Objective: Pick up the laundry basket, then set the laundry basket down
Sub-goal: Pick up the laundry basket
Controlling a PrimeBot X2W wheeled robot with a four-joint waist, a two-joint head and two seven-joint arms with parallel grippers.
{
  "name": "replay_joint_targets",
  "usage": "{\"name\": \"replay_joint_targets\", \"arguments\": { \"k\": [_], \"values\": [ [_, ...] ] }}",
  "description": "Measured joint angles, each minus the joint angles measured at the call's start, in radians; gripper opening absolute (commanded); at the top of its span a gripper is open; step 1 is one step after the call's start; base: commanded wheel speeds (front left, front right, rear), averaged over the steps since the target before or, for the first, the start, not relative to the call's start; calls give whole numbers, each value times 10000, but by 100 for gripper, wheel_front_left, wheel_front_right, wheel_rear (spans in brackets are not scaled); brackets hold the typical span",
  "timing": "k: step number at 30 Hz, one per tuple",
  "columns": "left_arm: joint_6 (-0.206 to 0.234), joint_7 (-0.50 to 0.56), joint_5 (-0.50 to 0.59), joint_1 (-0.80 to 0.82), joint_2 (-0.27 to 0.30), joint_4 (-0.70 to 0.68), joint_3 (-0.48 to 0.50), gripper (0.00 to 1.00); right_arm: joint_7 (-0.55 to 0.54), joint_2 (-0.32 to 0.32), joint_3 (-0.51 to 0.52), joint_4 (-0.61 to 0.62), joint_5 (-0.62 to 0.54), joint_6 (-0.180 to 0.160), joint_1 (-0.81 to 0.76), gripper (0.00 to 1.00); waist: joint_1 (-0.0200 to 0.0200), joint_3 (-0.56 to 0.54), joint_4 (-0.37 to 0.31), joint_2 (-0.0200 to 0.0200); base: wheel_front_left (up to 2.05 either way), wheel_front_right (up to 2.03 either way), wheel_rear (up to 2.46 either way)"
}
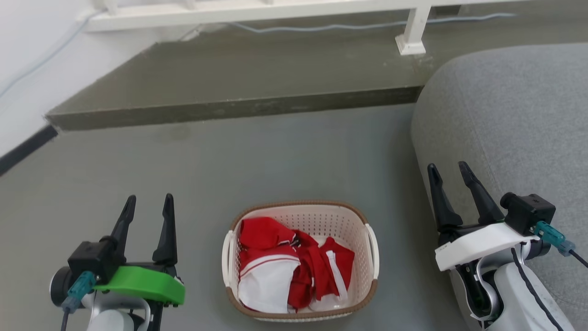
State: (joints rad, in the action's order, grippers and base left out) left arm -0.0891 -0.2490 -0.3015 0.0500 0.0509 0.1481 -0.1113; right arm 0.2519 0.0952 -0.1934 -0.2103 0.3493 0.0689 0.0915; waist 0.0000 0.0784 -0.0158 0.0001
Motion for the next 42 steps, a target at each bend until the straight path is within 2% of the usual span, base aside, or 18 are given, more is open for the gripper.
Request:
{"name": "replay_joint_targets", "arguments": {
  "k": [12, 23, 31, 42],
  "values": [
    [-121, -17, -2, 629, -12, 75, -31, 100, 0, -71, 42, -203, -77, 2, 205, 100, 1, 1278, -152, 0, 0, 0, 0],
    [-240, -29, -6, 1664, 46, 849, -194, 100, 2, -104, 109, -755, -138, 8, 1012, 100, 1, 2774, -285, 0, 0, 0, 0],
    [-297, -8, -270, 2594, 86, 1776, -261, 100, 15, -167, 230, -1415, -144, 12, 1815, 100, 1, 3912, -298, 0, 0, 0, 0],
    [-343, 207, -706, 4026, 123, 3544, -537, 100, 27, -180, 67, -3041, -142, 104, 3134, 100, 2, 5467, -173, 0, 0, 0, 0]
  ]
}}
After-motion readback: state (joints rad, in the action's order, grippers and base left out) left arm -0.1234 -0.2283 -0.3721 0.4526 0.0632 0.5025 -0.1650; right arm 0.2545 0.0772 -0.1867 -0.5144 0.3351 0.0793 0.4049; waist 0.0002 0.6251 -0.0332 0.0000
